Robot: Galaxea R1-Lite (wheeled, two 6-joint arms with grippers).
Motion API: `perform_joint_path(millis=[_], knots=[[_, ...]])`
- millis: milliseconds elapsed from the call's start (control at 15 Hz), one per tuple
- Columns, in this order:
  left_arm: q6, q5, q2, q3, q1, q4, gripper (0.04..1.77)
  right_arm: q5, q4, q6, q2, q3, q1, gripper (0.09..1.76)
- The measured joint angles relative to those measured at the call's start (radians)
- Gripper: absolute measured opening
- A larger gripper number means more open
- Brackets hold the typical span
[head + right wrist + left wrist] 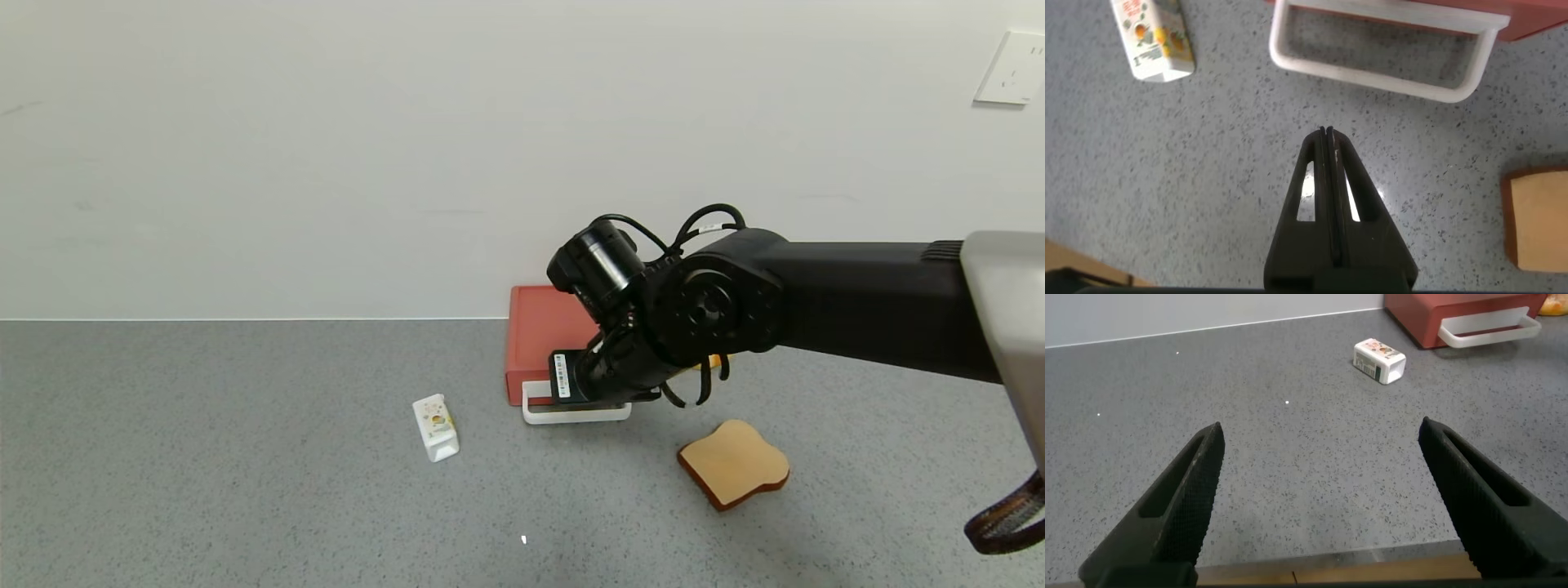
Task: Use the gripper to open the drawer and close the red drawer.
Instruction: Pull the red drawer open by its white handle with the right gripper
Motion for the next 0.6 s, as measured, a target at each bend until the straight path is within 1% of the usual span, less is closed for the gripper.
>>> perform_joint_path(millis=[133,200,400,600], knots=[[-0.001,0.0,0.0,0.0,0.0,0.0,1.72,-0.063,-0.029,0.014,0.023,0.0,0.0,0.11],[-0.001,0.001,0.0,0.0,0.0,0.0,1.72,-0.079,-0.042,0.027,0.034,0.001,0.001,0.11],[-0.002,0.0,0.0,0.0,0.0,0.0,1.72,-0.087,-0.049,0.04,0.058,0.001,0.0,0.11],[0.0,0.001,0.0,0.0,0.0,0.0,1.72,-0.127,-0.05,0.037,0.079,0.002,-0.006,0.11]])
